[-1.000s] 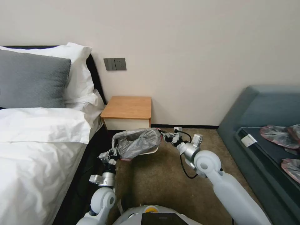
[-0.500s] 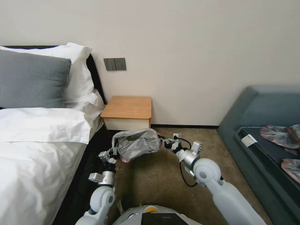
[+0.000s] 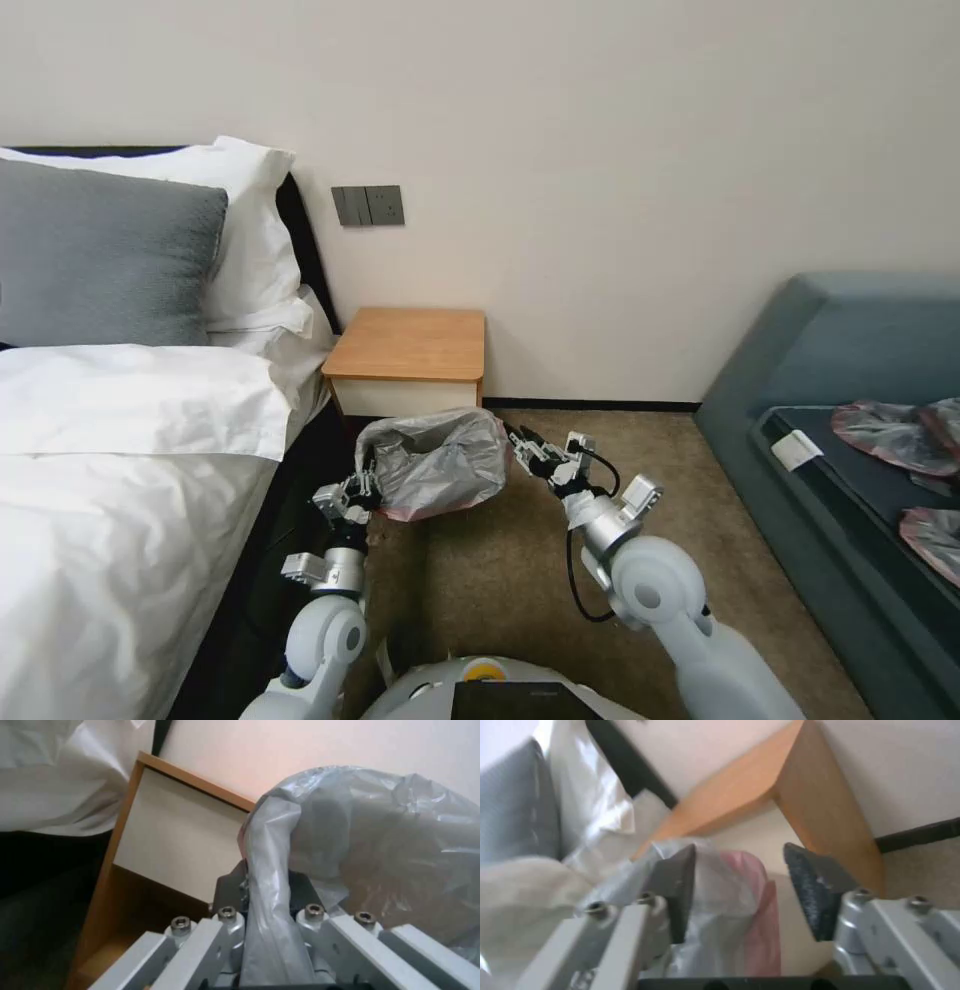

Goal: Pick up the garbage bag from the table and place it over the trash can.

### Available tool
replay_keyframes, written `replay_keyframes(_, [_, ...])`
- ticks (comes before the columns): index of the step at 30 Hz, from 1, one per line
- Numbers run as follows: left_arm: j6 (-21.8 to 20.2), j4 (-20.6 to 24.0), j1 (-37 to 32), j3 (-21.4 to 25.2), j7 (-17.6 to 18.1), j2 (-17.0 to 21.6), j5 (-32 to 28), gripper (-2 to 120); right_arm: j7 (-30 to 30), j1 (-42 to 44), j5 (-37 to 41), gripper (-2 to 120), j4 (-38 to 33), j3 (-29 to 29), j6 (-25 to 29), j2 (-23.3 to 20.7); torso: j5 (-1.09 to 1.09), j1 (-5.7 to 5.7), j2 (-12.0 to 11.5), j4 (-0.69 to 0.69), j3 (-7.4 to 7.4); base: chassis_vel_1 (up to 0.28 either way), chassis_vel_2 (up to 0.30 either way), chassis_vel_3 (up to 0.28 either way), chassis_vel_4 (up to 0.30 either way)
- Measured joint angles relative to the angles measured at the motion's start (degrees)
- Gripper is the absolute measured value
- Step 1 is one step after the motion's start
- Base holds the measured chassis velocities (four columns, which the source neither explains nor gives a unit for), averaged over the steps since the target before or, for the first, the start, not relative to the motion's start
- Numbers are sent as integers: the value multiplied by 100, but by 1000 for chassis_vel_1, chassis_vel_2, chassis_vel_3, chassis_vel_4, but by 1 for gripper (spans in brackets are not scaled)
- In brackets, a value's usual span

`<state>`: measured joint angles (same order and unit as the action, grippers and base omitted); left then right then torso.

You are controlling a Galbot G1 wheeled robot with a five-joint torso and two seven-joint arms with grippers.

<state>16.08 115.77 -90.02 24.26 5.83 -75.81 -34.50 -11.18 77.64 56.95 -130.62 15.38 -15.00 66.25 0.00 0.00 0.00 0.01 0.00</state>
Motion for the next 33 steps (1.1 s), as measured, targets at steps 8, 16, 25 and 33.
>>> replay_keyframes(8, [-171, 102, 37, -11, 223, -39, -210, 6, 35, 430, 621, 86, -191, 126, 222, 699, 0, 0, 0, -1, 0, 0, 0, 0, 0])
replay_keyframes(16, [-547, 378, 47, -15, 670, -21, -668, 6, 284, 713, 1825, 100, -111, 109, 376, 1267, -1, 0, 0, -1, 0, 0, 0, 0, 0])
replay_keyframes(25, [-783, 623, 2, -26, 960, -10, -861, 6, 891, 736, 1883, 100, 253, -6, 406, 1534, 0, 0, 0, -1, 0, 0, 0, 0, 0])
replay_keyframes(33, [-833, 712, -27, -39, 998, -11, -874, 6, 922, 560, 1847, 100, 388, -36, 401, 1639, 0, 0, 0, 0, 1, 0, 0, 0, 0])
